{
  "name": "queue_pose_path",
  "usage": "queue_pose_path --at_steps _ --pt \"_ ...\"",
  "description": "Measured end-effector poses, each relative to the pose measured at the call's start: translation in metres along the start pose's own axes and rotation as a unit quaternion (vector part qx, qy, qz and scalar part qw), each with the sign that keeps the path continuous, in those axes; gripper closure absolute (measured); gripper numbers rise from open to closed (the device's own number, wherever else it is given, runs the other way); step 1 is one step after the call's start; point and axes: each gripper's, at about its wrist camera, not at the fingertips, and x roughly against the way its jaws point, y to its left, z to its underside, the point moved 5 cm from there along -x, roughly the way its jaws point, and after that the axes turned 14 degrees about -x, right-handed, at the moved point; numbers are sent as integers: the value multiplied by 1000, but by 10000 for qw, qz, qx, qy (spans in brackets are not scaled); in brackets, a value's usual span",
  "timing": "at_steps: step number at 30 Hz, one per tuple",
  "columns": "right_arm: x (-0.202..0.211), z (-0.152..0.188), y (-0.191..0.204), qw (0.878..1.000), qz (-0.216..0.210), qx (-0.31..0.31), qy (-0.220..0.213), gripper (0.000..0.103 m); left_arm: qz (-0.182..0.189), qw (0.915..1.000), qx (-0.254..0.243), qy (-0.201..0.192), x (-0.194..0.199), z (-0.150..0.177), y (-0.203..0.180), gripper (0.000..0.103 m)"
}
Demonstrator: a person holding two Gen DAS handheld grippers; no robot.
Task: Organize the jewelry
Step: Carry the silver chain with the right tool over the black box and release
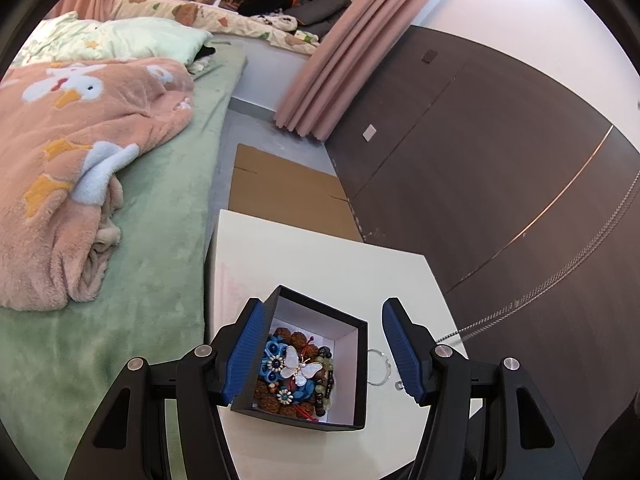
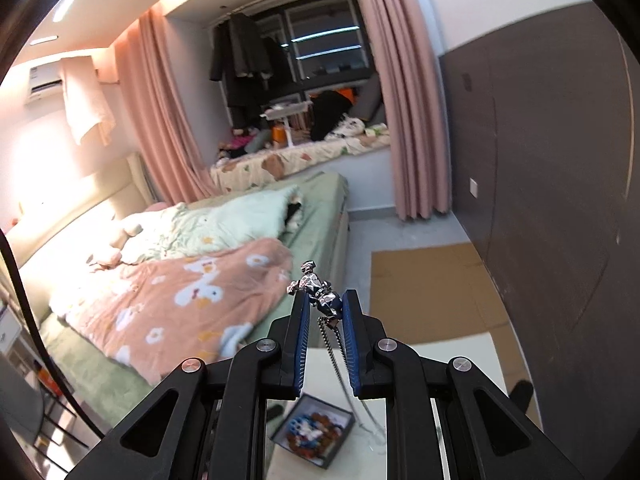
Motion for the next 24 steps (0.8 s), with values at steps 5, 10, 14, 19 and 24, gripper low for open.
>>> queue_pose_path --at_steps 5,10,14,19,24 --pt "-5 -11 30 9998 -150 139 -87 85 21 10000 0 -45 5 1 0 41" --pt "-26 -2 44 9996 -233 161 69 85 21 9999 70 -90 10 -1 6 41" --pt "-49 17 42 9992 -218 132 298 85 47 9998 130 -120 13 -1 9 41" --pt "-77 44 35 9980 -181 58 599 85 20 9999 135 -76 13 -1 12 41" --pt "-114 83 19 9935 -116 -49 1134 85 10 9998 220 -18 10 0 16 41"
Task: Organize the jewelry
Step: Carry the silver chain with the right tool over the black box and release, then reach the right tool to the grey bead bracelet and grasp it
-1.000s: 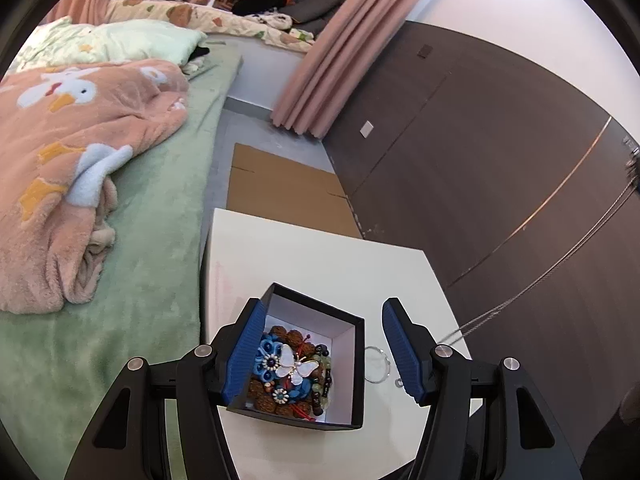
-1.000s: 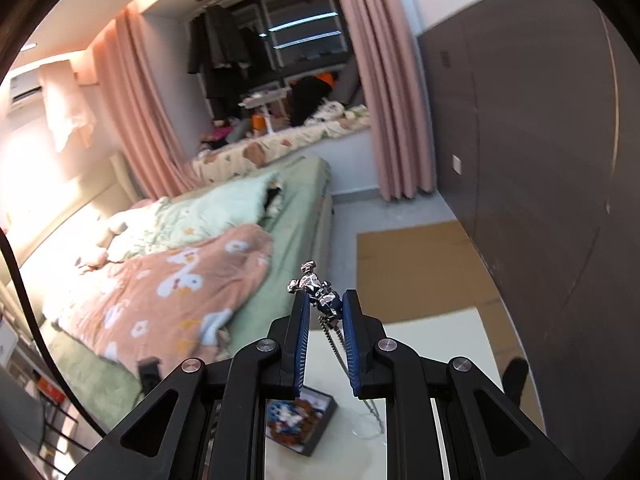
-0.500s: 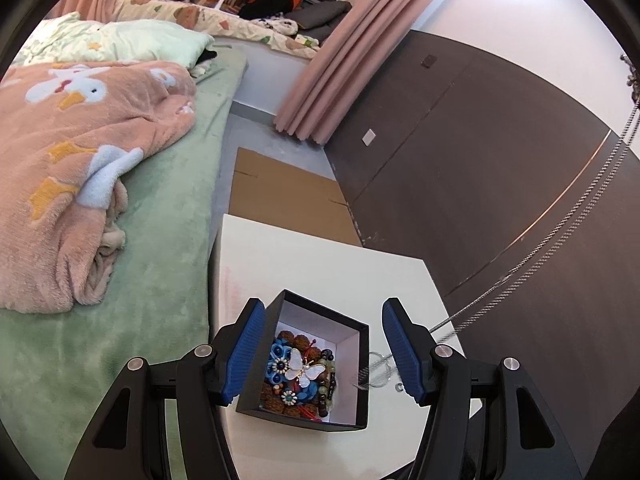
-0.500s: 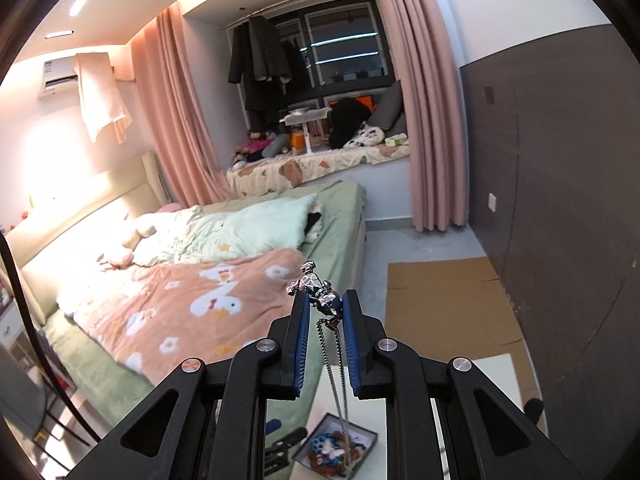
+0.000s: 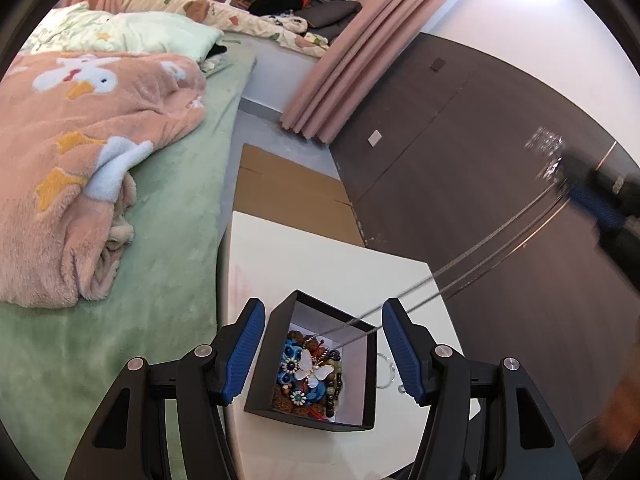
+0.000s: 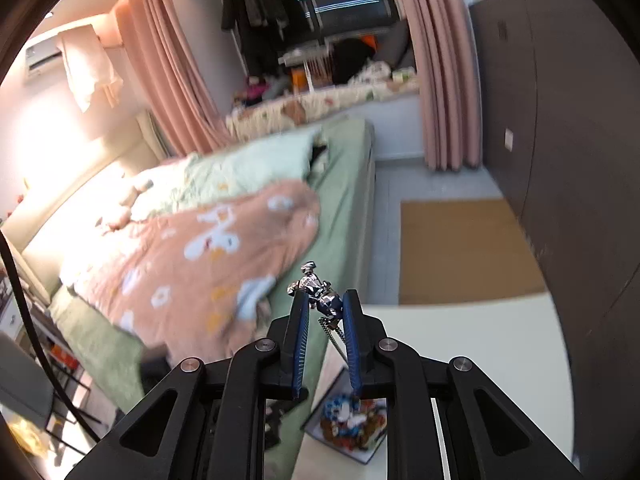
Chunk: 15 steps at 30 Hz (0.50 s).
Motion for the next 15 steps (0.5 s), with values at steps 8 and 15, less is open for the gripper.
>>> queue_pose_path --at_steps 8,15 --pt "-25 36 -59 9977 77 -579 353 61 30 9998 19 181 -12 4 -3 41" --pt "-14 61 -131 9906 270 -1285 372 57 216 9982 -305 477 -34 11 -29 41"
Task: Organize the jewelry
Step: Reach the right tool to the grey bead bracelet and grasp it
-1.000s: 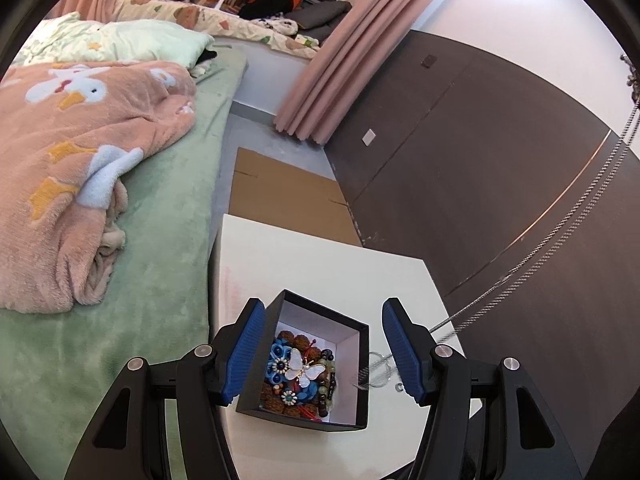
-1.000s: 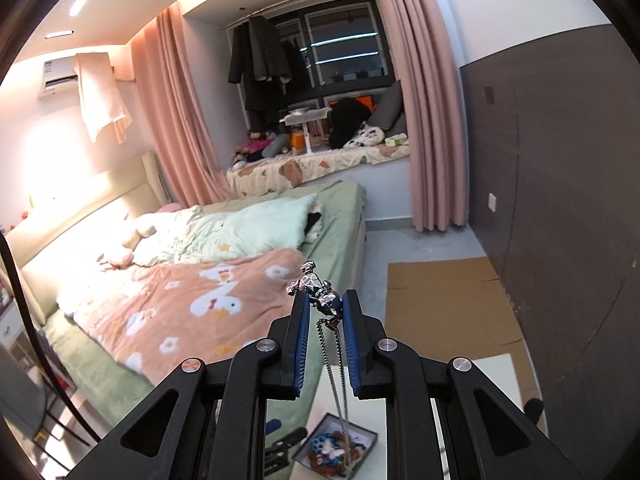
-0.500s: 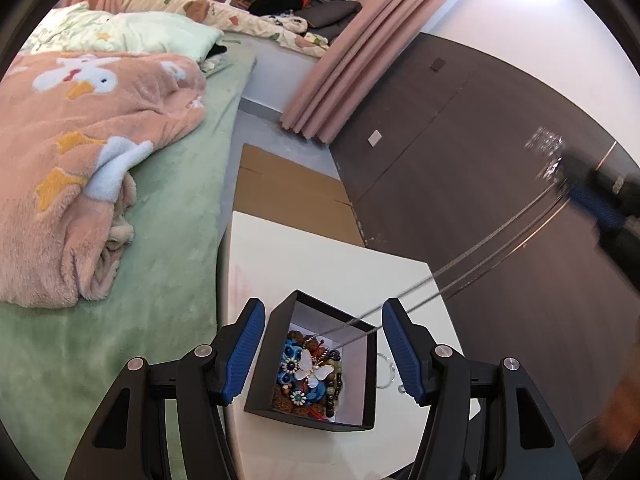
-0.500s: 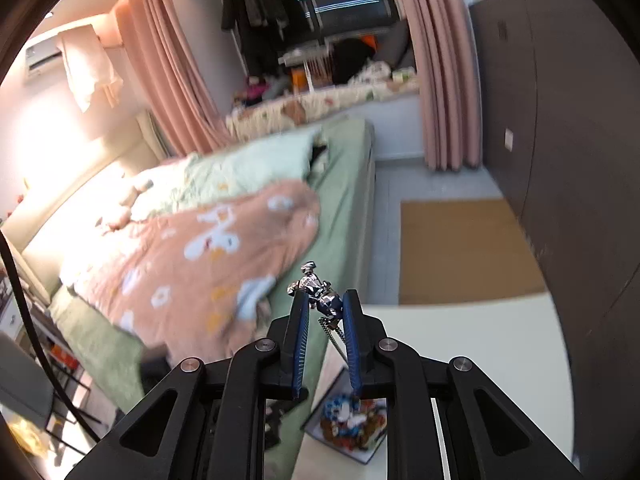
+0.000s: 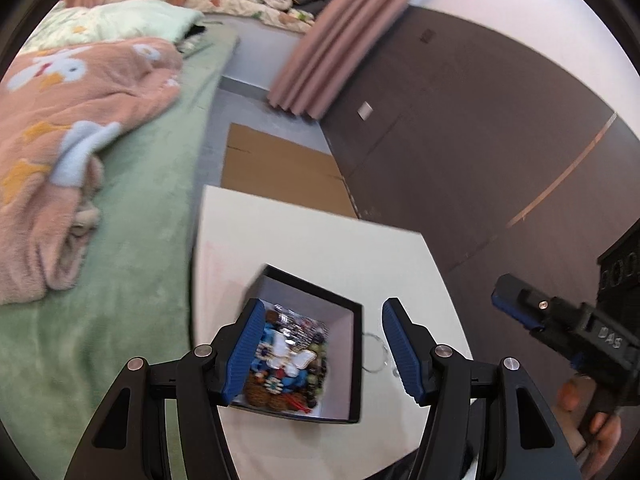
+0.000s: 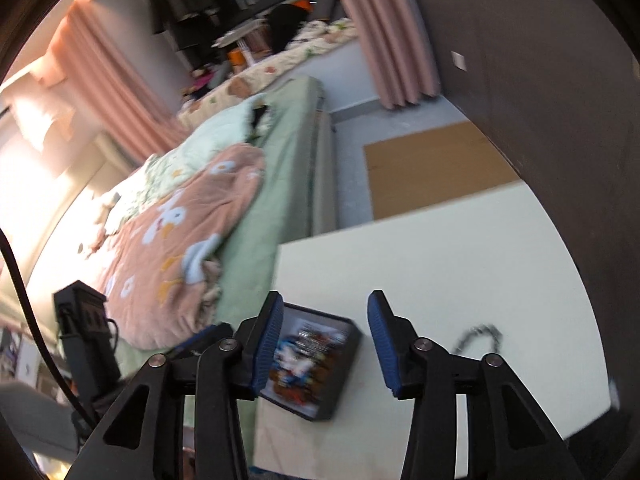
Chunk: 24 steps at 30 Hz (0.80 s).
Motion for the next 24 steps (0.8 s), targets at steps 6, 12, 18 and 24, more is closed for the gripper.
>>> queue_pose_path --at_steps 6,12,18,24 --pt "5 2 -60 9985 212 -500 2 57 163 9985 -436 271 -24 4 -37 41" --pt "3 10 -98 9963 314 -801 66 57 234 9943 -895 539 -44 12 -74 41" --pt "6 15 -131 9941 394 -1004 57 57 314 9875 -1248 914 -71 28 -104 41" --pt "17 17 -168 9911 470 -1245 -2 57 230 9765 -1727 1268 -97 48 -122 53"
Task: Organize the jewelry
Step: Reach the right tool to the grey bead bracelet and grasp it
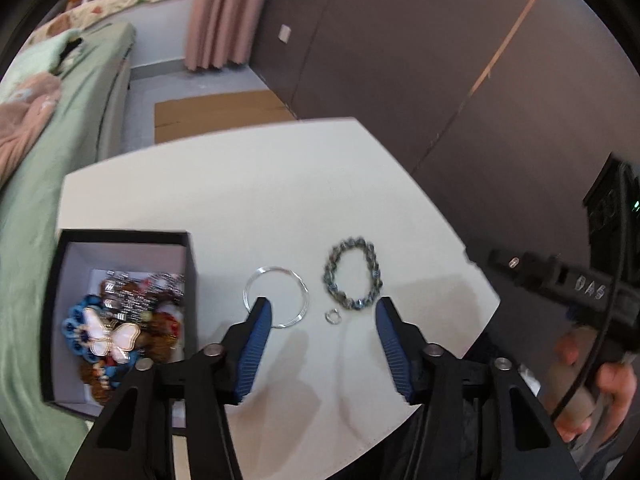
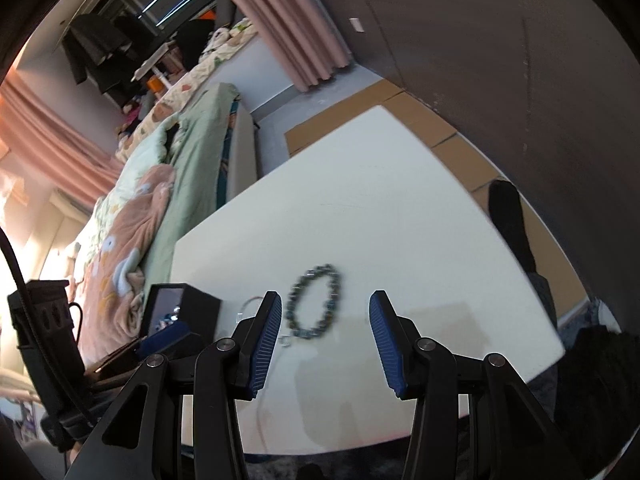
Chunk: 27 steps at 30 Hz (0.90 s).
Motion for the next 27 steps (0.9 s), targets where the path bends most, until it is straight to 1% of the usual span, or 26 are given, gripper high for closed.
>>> queue_pose_path --at_steps 2,7,11,16,20,23,24,26,27 --pt "4 -2 -14 9999 2 -123 -29 57 -1 9998 -110 186 -12 3 -5 61" --pt "6 -5 -45 9993 34 -368 -44 57 -123 9983 -387 424 -34 9 -16 64" --pt "4 -4 -60 9989 57 -458 -10 57 -251 9968 -502 567 -48 12 -19 68" --pt "-1 -4 -70 9987 52 -510 48 57 -359 9962 -483 630 -63 12 -18 69" --pt "-5 -3 -75 9987 62 -500 103 57 -605 9938 -745 568 -68 8 -25 70" --pt "-7 -4 -78 9987 94 -481 126 57 -863 9892 -1019 605 -69 10 -31 72" --pt "-8 -4 -78 9987 105 -477 133 57 -956 9875 -1091 621 -70 10 -32 76" --pt "-8 -5 -80 9987 105 -486 149 57 -1013 9874 -1043 633 -69 10 -28 91" --pt "-8 -5 -80 9987 103 -485 149 57 -939 9890 -948 636 -69 10 -26 91"
